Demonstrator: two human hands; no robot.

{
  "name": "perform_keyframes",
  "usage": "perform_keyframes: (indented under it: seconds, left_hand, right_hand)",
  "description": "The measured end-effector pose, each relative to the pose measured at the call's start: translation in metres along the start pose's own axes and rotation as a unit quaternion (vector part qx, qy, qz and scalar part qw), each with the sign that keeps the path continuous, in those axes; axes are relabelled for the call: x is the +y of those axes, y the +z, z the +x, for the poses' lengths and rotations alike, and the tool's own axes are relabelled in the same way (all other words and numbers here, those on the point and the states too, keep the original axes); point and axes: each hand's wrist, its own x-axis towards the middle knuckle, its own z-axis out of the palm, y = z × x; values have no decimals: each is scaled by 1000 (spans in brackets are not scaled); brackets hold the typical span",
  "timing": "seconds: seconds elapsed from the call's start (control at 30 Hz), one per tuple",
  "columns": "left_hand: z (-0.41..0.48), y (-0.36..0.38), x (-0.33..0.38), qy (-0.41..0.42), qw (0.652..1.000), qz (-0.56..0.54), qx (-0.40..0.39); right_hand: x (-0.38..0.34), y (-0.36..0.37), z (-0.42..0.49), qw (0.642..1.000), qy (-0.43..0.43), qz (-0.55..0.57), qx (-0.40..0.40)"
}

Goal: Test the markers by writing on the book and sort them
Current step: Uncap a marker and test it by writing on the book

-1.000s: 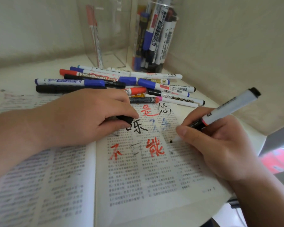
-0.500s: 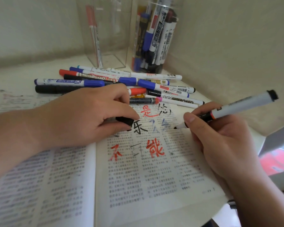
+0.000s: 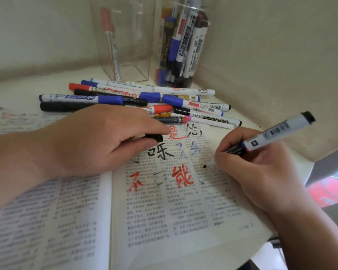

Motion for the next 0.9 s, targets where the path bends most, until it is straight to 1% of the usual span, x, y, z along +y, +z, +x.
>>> perform_keyframes:
  seconds: [0.17,0.33,0.47,0.6,0.73,0.77,0.83,0.87,0.9]
  left_hand:
    - [0,0,1,-2,1000,9,5]
    - [-1,-1,0,-16,1000,19,-11]
    - [-2,-1,0,-22,999,22,-11]
    - [-2,-3,2,-26,999,22,-6]
    - [-2,-2,4,-57,998,-9,-7]
    - [-2,-1,5,-66,998,-23,-8]
    - [-1,-2,7,-92,994,-53,-13]
    - [1,-2,9,-109,991,-72,-18]
    - [2,-3,10,-128,987,-91,-28]
  right_hand:
    - [-2,-1,2,1000,-7,14,-6]
    - [-6,-1,-2,999,-19,-11,-44]
    - [-6,3,1,999,-16,-47,6]
    - [-3,2,-1,999,-3,7,46]
    - [-2,5,-1,994,3,89,65]
    - [-3,3,1,995,-6,81,65]
    - [-12,0,9,998,-42,23,36]
    - [-19,-1,15,998,-58,20,11]
    - [-27,-1,21,996,-71,47,-27]
